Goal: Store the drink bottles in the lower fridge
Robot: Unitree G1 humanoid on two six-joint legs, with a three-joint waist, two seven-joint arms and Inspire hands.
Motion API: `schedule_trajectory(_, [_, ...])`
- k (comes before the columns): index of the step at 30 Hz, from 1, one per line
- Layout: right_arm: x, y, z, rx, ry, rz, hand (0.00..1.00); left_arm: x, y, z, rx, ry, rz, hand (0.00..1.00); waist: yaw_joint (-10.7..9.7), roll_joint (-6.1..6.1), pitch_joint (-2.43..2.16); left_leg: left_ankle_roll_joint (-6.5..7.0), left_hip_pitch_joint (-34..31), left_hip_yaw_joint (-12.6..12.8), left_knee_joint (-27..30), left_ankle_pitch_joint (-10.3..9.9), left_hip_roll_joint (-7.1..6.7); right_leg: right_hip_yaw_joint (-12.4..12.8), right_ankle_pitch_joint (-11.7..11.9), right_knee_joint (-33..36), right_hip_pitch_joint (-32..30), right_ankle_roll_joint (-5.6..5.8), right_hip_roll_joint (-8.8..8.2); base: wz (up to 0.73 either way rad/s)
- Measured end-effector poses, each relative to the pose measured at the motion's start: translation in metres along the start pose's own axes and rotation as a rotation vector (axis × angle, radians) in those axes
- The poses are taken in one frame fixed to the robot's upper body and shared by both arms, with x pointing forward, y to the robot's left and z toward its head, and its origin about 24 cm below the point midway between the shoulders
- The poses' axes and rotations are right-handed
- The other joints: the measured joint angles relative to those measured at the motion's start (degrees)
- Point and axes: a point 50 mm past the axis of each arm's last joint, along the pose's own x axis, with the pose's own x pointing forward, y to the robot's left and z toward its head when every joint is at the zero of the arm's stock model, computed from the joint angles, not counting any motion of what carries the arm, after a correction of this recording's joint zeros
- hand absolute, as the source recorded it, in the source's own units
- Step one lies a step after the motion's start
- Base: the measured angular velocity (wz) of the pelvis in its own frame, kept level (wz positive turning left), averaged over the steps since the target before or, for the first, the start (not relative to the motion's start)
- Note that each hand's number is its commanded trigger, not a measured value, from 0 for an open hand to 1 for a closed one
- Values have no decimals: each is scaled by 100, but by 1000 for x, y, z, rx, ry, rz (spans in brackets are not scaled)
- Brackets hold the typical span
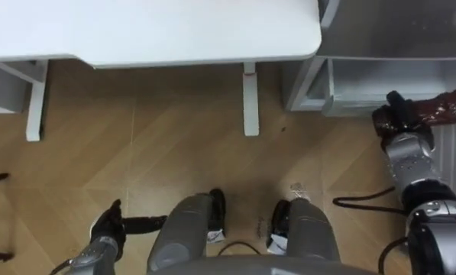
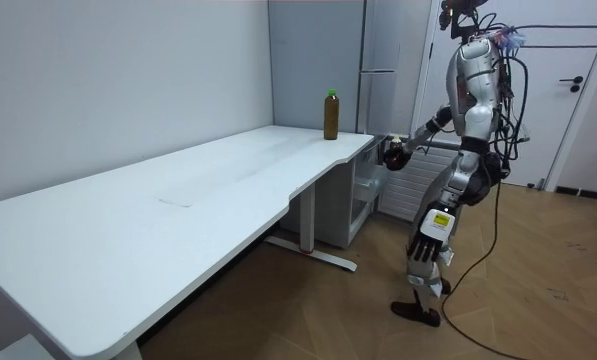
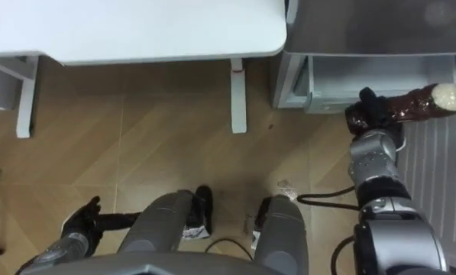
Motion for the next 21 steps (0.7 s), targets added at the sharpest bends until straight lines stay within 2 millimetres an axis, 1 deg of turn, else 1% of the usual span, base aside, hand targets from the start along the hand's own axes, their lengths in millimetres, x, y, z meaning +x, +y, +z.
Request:
schedule_trajectory(1, [0, 3, 2, 14, -1, 7, 100, 1, -2, 2, 5, -3, -1, 0, 10, -11, 8, -1, -67, 3, 23, 5, 7, 1, 6, 15, -71, -12, 1, 0])
schedule_trajectory(2, [0, 9, 5, 23, -6, 19, 100, 2, -3, 6, 4, -13, 3, 0, 55, -51, 29, -1, -188, 25, 81, 5, 15, 14, 17, 81, -214, -32, -5, -3])
schedule_trajectory(3, [1, 13, 9, 22, -16, 32, 100, 3, -5, 10, 5, -21, 7, 0, 94, -62, 36, -1, -313, 35, 138, 5, 18, 28, 14, 116, -345, -39, -6, 0])
schedule_trajectory(6, [0, 25, 16, 20, -30, 71, 100, 5, -9, 16, 29, -33, 15, 0, 130, -66, 39, -1, -617, 30, 256, 5, 26, 62, 22, 203, -637, -58, -5, 0])
schedule_trajectory(10, [0, 35, 22, -4, -38, 107, 100, 5, -11, 18, 47, -42, 10, 0, 166, -78, 41, 11, -993, 27, 424, -8, 35, 60, 23, 319, -999, -60, -6, 0])
schedule_trajectory(11, [-1, 38, 25, -14, -47, 114, 100, 5, -11, 21, 47, -51, 10, 0, 173, -95, 39, 15, -1156, 30, 489, -10, 32, 77, 24, 395, -1166, -62, -17, 0])
schedule_trajectory(14, [-1, 45, 36, -46, -79, 134, 100, 6, -9, 28, 56, -70, 29, 0, 221, -133, 58, 44, -1546, 43, 737, -28, 23, 83, 10, 647, -1556, -93, -85, 5])
schedule_trajectory(16, [-1, 50, 39, -71, -90, 151, 100, 6, -8, 29, 53, -74, 31, 0, 234, -172, 81, 54, -1646, 66, 808, -35, 19, 117, 2, 735, -1681, -98, -97, 0])
schedule_trajectory(18, [-3, 59, 41, -75, -89, 170, 100, 6, -7, 28, 40, -69, 34, 0, 230, -196, 92, 59, -1746, 63, 868, -39, 26, 123, -4, 782, -1779, -99, -98, -2])
schedule_trajectory(21, [-6, 70, 44, -69, -98, 198, 100, 6, -7, 27, 64, -64, 29, 0, 221, -200, 92, 62, -1876, 57, 903, -39, 57, 131, 23, 796, -1879, -98, -87, -4])
